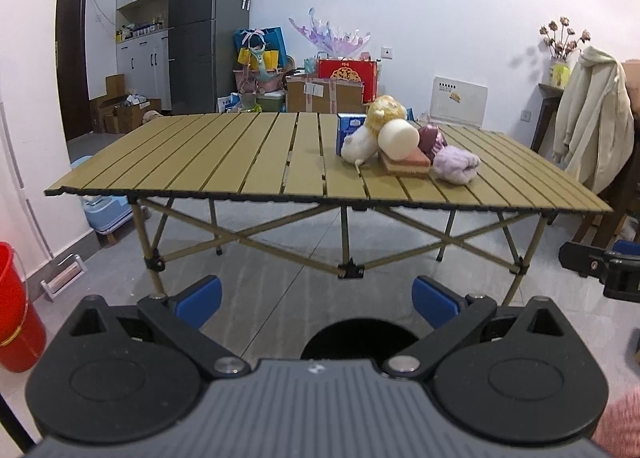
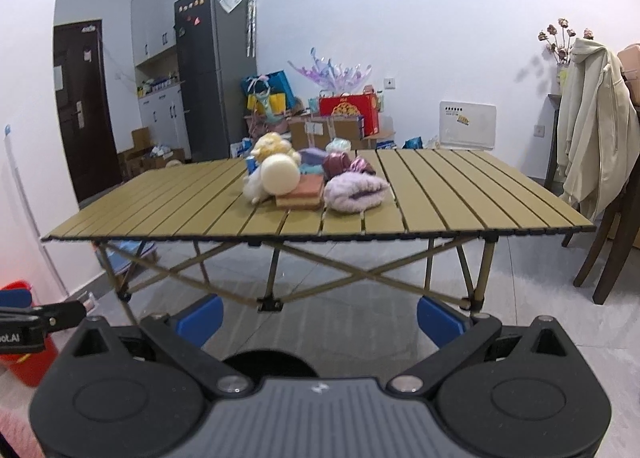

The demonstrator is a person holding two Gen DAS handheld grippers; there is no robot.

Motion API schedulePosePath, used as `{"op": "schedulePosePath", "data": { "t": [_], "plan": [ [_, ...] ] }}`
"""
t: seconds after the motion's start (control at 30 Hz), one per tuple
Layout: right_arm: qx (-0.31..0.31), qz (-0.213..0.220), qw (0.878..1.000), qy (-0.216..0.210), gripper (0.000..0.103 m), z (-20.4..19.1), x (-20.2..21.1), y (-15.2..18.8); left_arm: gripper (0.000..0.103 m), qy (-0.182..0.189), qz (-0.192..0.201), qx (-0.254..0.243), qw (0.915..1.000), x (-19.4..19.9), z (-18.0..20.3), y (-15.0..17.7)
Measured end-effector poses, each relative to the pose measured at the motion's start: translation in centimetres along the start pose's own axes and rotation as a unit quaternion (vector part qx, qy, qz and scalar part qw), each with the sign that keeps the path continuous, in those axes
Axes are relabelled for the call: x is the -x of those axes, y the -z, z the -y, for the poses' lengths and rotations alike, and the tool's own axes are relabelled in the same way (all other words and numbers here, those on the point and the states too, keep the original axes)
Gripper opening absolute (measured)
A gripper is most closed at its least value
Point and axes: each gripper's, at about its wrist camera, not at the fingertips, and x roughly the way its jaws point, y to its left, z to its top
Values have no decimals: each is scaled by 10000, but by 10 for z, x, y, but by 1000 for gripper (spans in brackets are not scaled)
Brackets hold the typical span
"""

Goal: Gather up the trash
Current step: 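Move both tools toward the items on the table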

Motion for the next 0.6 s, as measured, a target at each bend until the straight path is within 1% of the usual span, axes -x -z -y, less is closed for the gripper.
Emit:
{"op": "schedulePosePath", "data": {
  "t": [0.17,0.33,0.4,0.5,0.6],
  "plan": [
    [-56,211,9997,123,103,7,-38,-17,103,-47,188,47,9998,-33,8,-20],
    [-119,535,9981,291,103,14,-79,-34,103,-31,260,185,9995,-66,15,-41],
    [-119,589,9975,380,103,17,-97,-41,103,-23,312,239,9992,-80,17,-49],
    [-145,777,9961,396,103,22,-124,-51,103,-67,404,308,9987,-101,21,-61],
    [-245,881,9944,528,103,26,-149,-59,103,-145,463,441,9978,-122,23,-74]
  ]
}}
